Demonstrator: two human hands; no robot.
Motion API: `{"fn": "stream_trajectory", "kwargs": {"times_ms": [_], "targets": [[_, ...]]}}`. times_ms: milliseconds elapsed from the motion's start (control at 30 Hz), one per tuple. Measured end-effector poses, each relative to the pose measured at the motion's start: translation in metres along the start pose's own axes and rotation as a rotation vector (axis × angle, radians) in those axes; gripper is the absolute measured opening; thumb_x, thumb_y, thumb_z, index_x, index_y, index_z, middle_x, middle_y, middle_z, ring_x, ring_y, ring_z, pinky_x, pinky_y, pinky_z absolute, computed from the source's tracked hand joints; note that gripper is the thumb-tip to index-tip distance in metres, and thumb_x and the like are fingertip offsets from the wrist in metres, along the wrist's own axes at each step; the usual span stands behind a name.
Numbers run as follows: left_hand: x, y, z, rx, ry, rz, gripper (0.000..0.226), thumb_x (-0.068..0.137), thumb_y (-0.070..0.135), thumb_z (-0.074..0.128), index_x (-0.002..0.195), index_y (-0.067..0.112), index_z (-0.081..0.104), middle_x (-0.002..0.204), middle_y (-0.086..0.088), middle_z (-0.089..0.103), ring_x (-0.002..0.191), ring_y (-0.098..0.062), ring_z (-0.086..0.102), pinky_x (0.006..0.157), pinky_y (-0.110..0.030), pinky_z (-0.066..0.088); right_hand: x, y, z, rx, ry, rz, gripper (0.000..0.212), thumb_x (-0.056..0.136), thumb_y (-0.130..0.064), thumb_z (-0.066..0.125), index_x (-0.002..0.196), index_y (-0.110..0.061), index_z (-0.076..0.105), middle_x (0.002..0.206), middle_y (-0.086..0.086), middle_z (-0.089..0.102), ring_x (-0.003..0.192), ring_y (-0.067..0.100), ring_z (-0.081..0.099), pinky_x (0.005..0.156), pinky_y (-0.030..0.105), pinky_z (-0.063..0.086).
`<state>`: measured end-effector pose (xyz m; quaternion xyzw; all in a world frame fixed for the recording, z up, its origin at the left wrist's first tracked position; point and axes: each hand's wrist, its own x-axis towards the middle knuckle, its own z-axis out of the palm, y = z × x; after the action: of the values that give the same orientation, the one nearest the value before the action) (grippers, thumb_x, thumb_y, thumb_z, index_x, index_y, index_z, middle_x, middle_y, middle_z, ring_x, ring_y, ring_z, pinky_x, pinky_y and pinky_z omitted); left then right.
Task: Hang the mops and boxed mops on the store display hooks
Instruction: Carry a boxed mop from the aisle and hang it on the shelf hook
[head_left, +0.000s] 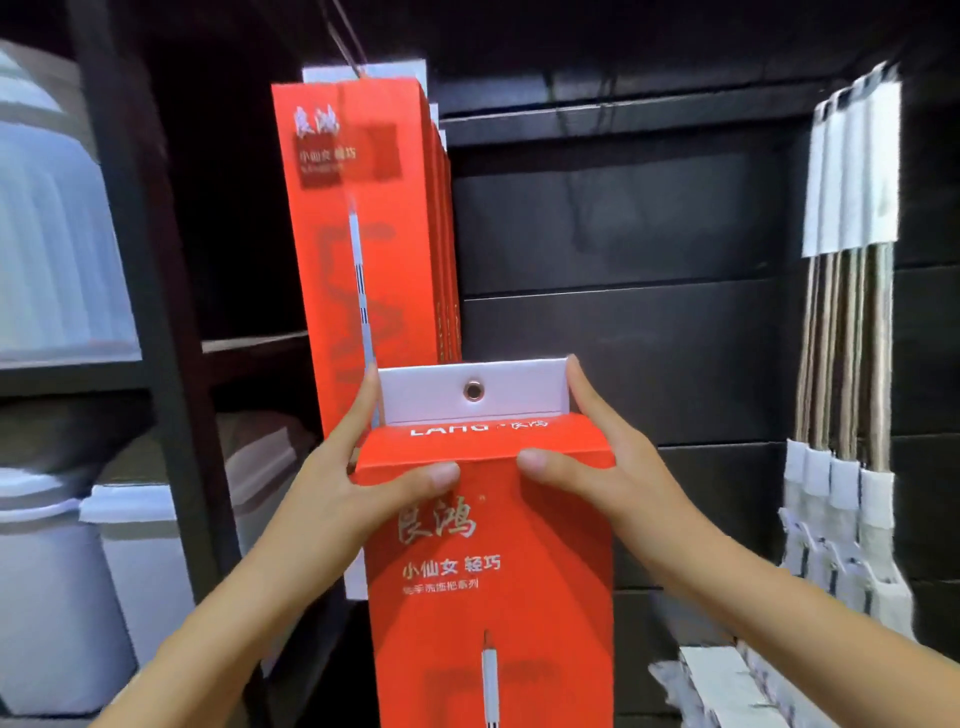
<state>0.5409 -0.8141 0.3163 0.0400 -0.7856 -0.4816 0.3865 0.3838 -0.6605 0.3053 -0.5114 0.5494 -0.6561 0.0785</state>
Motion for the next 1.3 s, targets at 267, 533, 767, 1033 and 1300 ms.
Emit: {"fn": "stream_trajectory", "kwargs": {"times_ms": [267, 533, 767, 1033, 1300], "targets": [[0.042, 0.034, -0.058, -0.016, -0.041, 0.103, 0.113, 0.04, 0.054, 0.088, 0.137, 0.059, 0.03, 0.111, 0.029, 0.068, 0.101, 0.003, 0.068, 0.075, -0.015, 0.054, 0.054, -0.039, 0.024, -0.048, -0.055, -0.122, 0.069, 0.061, -0.053, 0.075, 0.126, -0.056, 0.051, 0.111, -0.015, 0.072, 0.103, 0.005, 0.069, 0.087, 0.024, 0.052], [0.072, 0.072, -0.101, 0.037, -0.009, 0.137, 0.072, 0.037, 0.049, 0.079, 0.092, 0.077, 0.043, 0.088, 0.02, 0.075, 0.079, -0.004, 0.074, 0.056, -0.012, 0.053, 0.104, -0.078, 0.043, -0.099, -0.111, -0.166, 0.055, 0.066, -0.045, 0.081, 0.098, -0.065, 0.042, 0.096, -0.033, 0.07, 0.091, -0.01, 0.067, 0.069, 0.004, 0.048], [0.113, 0.088, -0.136, 0.011, 0.018, 0.202, 0.082, 0.061, 0.04, 0.089, 0.119, 0.058, 0.033, 0.085, 0.019, 0.075, 0.077, -0.008, 0.074, 0.053, -0.014, 0.053, 0.151, -0.118, 0.062, -0.145, -0.138, -0.225, 0.049, 0.068, -0.043, 0.075, 0.115, -0.042, 0.061, 0.1, -0.017, 0.075, 0.093, 0.002, 0.071, 0.074, 0.014, 0.053], [0.161, 0.108, -0.162, -0.017, 0.087, 0.288, 0.058, 0.063, 0.054, 0.076, 0.116, 0.033, 0.063, 0.103, -0.008, 0.075, 0.091, -0.028, 0.073, 0.09, -0.05, 0.056, 0.226, -0.148, 0.069, -0.257, -0.009, -0.307, 0.11, 0.044, -0.075, 0.08, 0.141, -0.034, 0.048, 0.119, -0.009, 0.07, 0.106, 0.009, 0.067, 0.099, 0.038, 0.052], [0.198, 0.113, -0.163, -0.109, 0.142, 0.359, 0.041, 0.077, 0.041, 0.076, 0.111, 0.02, 0.067, 0.098, -0.014, 0.074, 0.084, -0.029, 0.073, 0.076, -0.038, 0.056, 0.263, -0.16, 0.064, -0.188, 0.009, -0.303, 0.098, 0.072, -0.046, 0.082, 0.152, -0.029, 0.029, 0.113, -0.01, 0.071, 0.094, 0.005, 0.071, 0.072, 0.02, 0.053]]}}
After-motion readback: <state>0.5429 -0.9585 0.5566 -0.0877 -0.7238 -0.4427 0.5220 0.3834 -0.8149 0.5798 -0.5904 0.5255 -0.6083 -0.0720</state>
